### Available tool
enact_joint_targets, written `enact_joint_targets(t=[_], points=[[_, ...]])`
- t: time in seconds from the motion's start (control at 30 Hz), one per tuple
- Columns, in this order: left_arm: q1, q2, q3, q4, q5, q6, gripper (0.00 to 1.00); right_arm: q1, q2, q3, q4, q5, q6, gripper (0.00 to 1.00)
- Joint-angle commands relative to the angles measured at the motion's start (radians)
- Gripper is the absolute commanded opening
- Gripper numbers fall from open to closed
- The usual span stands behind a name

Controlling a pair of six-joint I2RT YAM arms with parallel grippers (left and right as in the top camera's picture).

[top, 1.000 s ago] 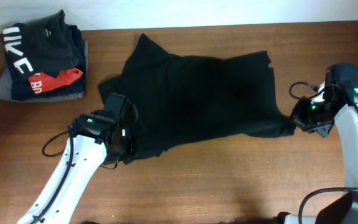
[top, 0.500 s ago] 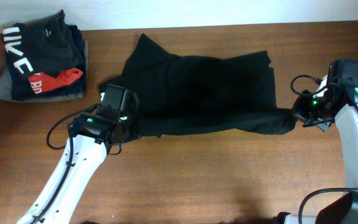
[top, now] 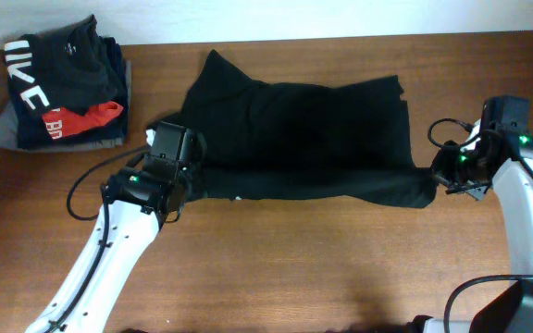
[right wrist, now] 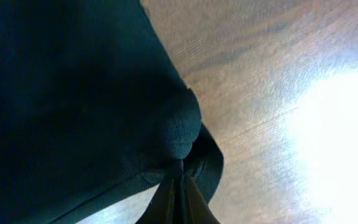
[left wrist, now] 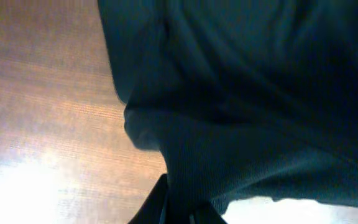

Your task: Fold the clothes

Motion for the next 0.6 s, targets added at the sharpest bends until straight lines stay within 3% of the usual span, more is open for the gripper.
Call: enact_joint_targets(t=[0.0, 0.57], points=[[0.003, -0.012, 0.021, 0.031, -0.030, 0.008, 0.09, 0.022, 0.000, -0.021, 0.027, 0.057, -0.005, 0.04], [0.003, 0.150, 0.021, 0.212, -0.156, 0.009, 0.12, 0.109, 0.004, -0.131, 0.225, 0.142, 0.002, 0.04]])
